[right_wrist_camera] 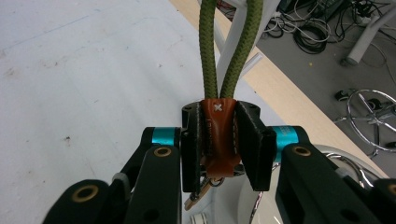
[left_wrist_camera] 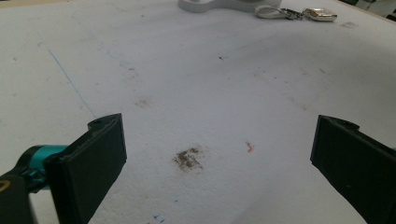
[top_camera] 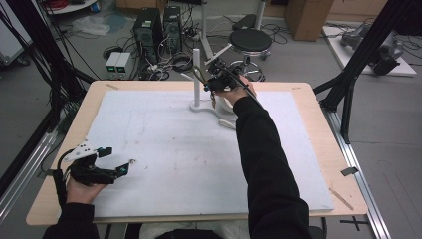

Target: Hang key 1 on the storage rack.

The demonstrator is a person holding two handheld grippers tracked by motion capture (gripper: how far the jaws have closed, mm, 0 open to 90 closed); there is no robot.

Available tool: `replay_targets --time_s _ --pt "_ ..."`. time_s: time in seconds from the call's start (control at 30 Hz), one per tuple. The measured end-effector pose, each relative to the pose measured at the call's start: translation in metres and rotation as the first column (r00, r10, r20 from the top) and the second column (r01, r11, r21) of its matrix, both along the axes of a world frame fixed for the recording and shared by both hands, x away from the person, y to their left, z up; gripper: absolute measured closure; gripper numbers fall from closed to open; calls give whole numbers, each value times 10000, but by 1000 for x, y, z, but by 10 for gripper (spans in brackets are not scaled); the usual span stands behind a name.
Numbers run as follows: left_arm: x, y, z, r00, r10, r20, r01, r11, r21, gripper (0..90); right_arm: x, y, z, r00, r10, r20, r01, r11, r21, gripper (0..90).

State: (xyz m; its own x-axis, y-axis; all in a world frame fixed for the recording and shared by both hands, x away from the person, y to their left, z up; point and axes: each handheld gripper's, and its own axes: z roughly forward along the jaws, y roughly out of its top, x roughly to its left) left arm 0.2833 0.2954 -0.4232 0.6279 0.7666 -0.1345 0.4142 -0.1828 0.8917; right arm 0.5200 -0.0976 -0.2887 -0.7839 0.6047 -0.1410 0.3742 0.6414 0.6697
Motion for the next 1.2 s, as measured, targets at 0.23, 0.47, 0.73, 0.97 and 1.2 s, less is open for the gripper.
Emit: replay_targets --time_s 0.23,0.47,0.73,0.97,1.2 --pt "0 0 0 10000 7 2 -7 10000 -11 39 0 -4 -6 9992 -147 -366 170 9978 648 422" --pt "0 0 0 10000 4 8 -4 10000 -31 39 -5 -9 -3 9991 -273 -314 301 9952 930 297" --pt "1 0 0 10000 -7 3 7 10000 -13 39 -10 -14 0 9955 -838 -433 883 9894 1151 7" --pt "1 0 -1 10000 -11 -20 11 10000 0 39 -22 -27 -5 9963 -695 -502 759 9871 1409 8" --pt "1 -1 0 10000 -2 -11 2 10000 0 39 -38 -45 -10 9976 -678 -151 693 9859 1525 8"
